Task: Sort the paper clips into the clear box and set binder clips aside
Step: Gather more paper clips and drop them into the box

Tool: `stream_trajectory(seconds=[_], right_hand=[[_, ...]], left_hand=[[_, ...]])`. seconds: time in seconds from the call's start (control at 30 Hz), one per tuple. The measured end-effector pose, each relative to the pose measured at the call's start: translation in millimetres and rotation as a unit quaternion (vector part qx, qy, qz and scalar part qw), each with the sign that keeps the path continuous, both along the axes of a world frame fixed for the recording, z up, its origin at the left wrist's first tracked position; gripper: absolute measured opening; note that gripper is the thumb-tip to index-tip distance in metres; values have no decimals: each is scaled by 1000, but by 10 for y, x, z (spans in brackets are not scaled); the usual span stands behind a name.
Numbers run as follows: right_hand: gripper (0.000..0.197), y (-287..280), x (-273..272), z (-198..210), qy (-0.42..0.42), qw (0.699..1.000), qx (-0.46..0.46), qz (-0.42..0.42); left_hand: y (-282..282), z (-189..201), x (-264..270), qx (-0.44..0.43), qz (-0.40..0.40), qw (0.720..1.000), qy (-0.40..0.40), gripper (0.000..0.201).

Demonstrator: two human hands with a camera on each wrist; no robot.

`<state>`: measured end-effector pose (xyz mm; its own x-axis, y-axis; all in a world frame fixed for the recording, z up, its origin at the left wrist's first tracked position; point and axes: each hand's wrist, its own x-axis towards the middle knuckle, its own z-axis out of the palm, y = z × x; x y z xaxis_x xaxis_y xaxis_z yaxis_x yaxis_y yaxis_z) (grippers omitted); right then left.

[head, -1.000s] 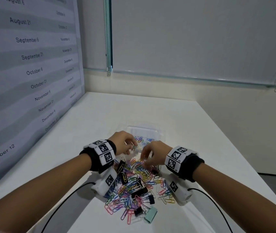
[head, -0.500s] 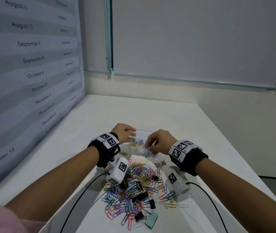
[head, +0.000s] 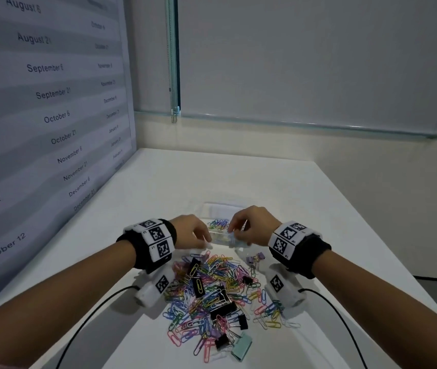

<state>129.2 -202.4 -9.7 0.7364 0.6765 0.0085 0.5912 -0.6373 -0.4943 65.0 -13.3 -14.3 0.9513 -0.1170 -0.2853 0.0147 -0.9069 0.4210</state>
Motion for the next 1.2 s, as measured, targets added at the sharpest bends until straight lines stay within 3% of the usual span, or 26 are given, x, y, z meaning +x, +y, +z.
stream_trajectory(seconds=[0.07,0.17,0.23,0.37,0.5,0.6,0.77,0.9,1.1,1.2], right_hand=[[15,13,-85,-35,28,998,-51,34],[40,69,-198,-135,12,981,-180,74],[52,101,-234,-210,-3,975,-207,75],[43,93,-260,-257,7,981,-182,65],[20,63,-268,-231,17,983,-170,67],[17,46,-252,-202,17,985,-156,67],[16,34,-206,-155,17,991,-124,46],[10,4,-124,-90,61,996,-59,7],[12,-23,-4,40,76,997,-24,-19],[13,-28,69,117,58,998,-4,-30]], left_hand=[[-65,-28,-53,31,-26,999,15,39],[-198,-108,-63,65,-52,996,15,54],[-284,-159,-61,87,-62,994,5,59],[-354,-201,-64,89,-62,994,-1,52],[-298,-197,-48,59,-55,997,5,32],[-231,-187,-43,40,-46,998,-26,20],[-99,-225,5,-90,33,993,-62,13],[-3,-162,93,-200,98,970,-98,14],[44,-62,295,-287,189,926,-158,32],[-11,-35,339,-286,180,929,-150,24]])
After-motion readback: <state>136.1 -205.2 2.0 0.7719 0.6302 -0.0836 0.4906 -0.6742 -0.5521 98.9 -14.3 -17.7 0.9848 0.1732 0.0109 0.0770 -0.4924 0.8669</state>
